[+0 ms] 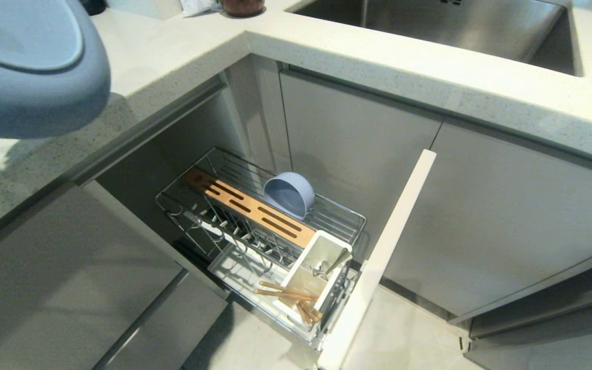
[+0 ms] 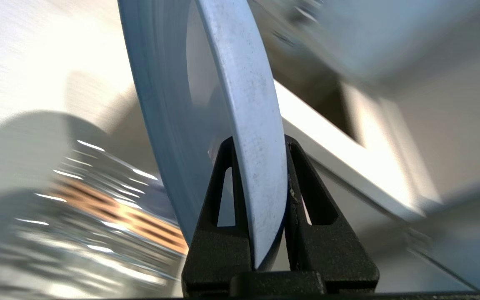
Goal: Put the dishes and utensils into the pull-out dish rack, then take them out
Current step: Take the plate out of the cupboard
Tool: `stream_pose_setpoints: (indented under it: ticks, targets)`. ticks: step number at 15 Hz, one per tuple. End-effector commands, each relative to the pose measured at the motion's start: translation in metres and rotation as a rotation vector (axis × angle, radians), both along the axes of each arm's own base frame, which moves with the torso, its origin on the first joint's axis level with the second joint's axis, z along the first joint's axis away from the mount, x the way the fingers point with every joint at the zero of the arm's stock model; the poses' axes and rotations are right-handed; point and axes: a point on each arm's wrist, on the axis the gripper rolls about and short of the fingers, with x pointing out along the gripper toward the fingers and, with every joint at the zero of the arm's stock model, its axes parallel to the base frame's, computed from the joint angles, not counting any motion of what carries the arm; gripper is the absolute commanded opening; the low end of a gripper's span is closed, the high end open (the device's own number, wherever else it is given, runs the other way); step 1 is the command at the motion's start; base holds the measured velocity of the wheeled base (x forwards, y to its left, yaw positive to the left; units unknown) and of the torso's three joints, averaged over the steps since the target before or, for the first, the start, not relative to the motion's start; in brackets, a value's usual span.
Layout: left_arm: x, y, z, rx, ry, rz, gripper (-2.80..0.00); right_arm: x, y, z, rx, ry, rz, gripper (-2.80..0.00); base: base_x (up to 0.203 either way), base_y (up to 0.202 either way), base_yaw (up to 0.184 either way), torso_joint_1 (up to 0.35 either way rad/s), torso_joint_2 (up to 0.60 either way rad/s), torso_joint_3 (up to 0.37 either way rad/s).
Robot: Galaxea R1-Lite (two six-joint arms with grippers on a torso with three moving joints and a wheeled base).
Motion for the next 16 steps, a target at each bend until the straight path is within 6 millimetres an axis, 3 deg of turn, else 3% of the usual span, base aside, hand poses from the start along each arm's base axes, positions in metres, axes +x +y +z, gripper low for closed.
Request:
stream_pose_setpoints:
  ticks: [1, 4, 6, 9, 12, 16]
  targets:
    - [-0.003, 0.011, 0.005, 0.039, -0.035, 0.193, -2.80, 0.000, 0.000, 0.000, 0.000, -0.003, 0.000, -2.80, 0.000, 0.000, 0.000, 0.000, 0.00, 0.000]
    - [-0.007, 0.020, 0.015, 0.135, -0.019, 0.425, -2.80, 0.000, 0.000, 0.000, 0.000, -0.003, 0.000, -2.80, 0.000, 0.000, 0.000, 0.000, 0.00, 0.000]
    - [0.002, 0.024, 0.019, 0.285, -0.016, 0.573, -2.80, 0.000, 0.000, 0.000, 0.000, -0.003, 0.000, -2.80, 0.000, 0.000, 0.000, 0.000, 0.00, 0.000]
    - [0.033, 0.026, 0.016, 0.579, 0.044, 0.670, -2.80, 0.000, 0.000, 0.000, 0.000, -0.003, 0.000, -2.80, 0.000, 0.000, 0.000, 0.000, 0.00, 0.000]
    - [0.047, 0.028, 0.024, 0.677, 0.183, 0.722, -2.80, 0.000, 0.000, 0.000, 0.000, -0.002, 0.000, -2.80, 0.000, 0.000, 0.000, 0.000, 0.00, 0.000]
    - [0.094, 0.030, 0.025, 0.794, 0.399, 0.800, -2.80, 0.000, 0.000, 0.000, 0.000, -0.002, 0.000, -2.80, 0.000, 0.000, 0.000, 0.000, 0.00, 0.000]
